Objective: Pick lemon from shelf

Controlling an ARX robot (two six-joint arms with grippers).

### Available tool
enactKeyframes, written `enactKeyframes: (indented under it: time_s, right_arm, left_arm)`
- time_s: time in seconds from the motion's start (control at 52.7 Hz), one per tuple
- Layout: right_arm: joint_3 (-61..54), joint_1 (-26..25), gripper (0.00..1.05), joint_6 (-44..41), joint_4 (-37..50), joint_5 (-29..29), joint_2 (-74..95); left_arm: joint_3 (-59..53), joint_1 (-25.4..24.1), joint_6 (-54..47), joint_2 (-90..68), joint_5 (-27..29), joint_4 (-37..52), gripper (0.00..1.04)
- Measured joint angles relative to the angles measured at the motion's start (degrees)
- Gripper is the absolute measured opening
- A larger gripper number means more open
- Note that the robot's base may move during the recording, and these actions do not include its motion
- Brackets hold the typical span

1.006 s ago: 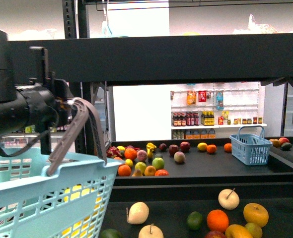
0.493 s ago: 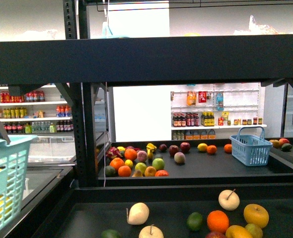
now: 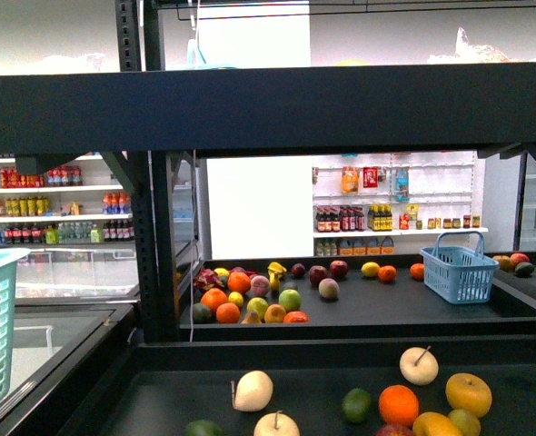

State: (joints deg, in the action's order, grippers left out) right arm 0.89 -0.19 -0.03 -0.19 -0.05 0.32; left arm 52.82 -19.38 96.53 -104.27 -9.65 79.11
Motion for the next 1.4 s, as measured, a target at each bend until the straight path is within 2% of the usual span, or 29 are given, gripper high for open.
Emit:
enactKeyframes:
  time_s: [0.436,0.854,1.404]
  right_arm:
    - [0.00,0.00,0.97,0.00,0.00,0.00,-0.02]
    - [0.00,0.00,0.97,0.00,0.00,0.00,-0.02]
    - [0.00,0.00,0.97,0.00,0.00,0.00,-0.02]
  left_arm:
    - [-2.54,-0.20,4.35,-3.39,-0.09,0.09,0.06]
    - [-2.58,-0.42,4.42,-3.87,-1.60,0.31,0.06]
    - [-2.58,-2.36,4.92,-3.87,-6.84,0.31,0.06]
